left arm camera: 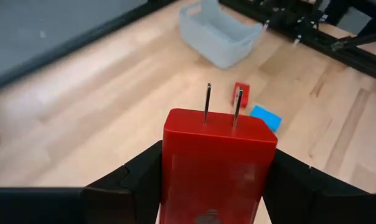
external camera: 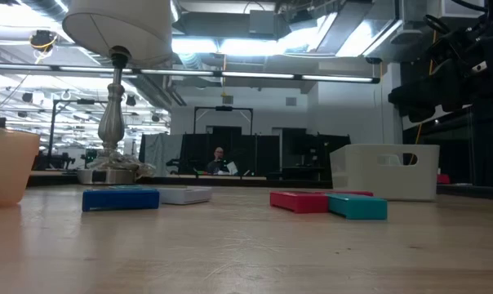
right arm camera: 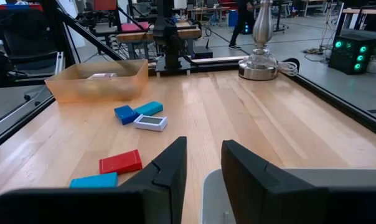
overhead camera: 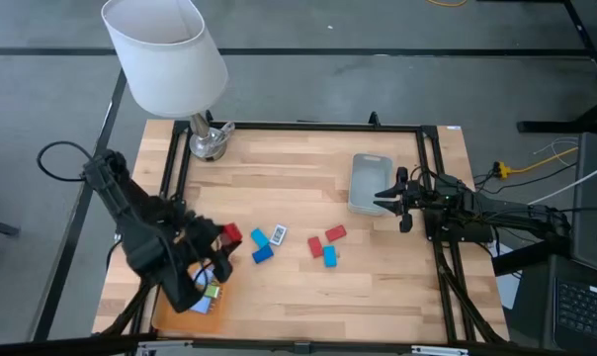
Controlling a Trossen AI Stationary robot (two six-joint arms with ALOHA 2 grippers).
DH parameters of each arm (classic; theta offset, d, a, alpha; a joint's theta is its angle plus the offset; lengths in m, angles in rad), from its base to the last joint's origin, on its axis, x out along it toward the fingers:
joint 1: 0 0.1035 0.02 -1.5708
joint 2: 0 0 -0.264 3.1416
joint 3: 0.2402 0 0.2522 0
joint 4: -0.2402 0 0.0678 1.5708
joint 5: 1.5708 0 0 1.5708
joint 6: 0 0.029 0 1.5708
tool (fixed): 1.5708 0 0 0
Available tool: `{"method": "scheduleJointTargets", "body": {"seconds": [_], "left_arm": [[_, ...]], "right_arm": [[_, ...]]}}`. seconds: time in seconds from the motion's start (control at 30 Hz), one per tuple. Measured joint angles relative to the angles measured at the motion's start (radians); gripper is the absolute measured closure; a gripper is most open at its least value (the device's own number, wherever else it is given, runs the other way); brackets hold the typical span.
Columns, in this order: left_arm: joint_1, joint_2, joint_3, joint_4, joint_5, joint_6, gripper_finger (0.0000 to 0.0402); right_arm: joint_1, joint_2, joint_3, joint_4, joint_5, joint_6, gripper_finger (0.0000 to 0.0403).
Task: Pick & Place Office items
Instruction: Put the red charger adapter into the orange bin
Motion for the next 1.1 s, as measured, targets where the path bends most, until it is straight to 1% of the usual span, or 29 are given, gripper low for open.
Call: {"method": "scheduleJointTargets", "body": {"seconds": [0.13,0.27,0.53,0.63,0.8,0.97,1.1], "left_arm": [[-0.072,0.0,-0.102,0.013,-0.003,-0.208,0.0192],[-0.114,0.0,-0.16,0.023,-0.003,-0.321,0.0192],[-0.128,0.0,-0.22,0.03,-0.002,-0.368,0.0192],[-0.128,0.0,-0.239,0.037,0.023,-0.376,0.0192],[-0.145,-0.001,-0.289,0.103,0.051,-0.365,0.0192],[-0.18,-0.001,-0.367,0.172,0.108,-0.422,0.0192],[-0.213,-0.001,-0.424,0.214,0.196,-0.463,0.0192]], "right_arm": [[0.0,0.0,0.0,0.0,0.0,0.0,0.0302],[0.0,0.0,0.0,0.0,0.0,0.0,0.0302],[0.0,0.0,0.0,0.0,0.0,0.0,0.0302],[0.0,0.0,0.0,0.0,0.0,0.0,0.0302],[0.0,0.0,0.0,0.0,0.0,0.0,0.0302],[0.0,0.0,0.0,0.0,0.0,0.0,0.0302],[0.0,0.0,0.0,0.0,0.0,0.0,0.0302]]}}
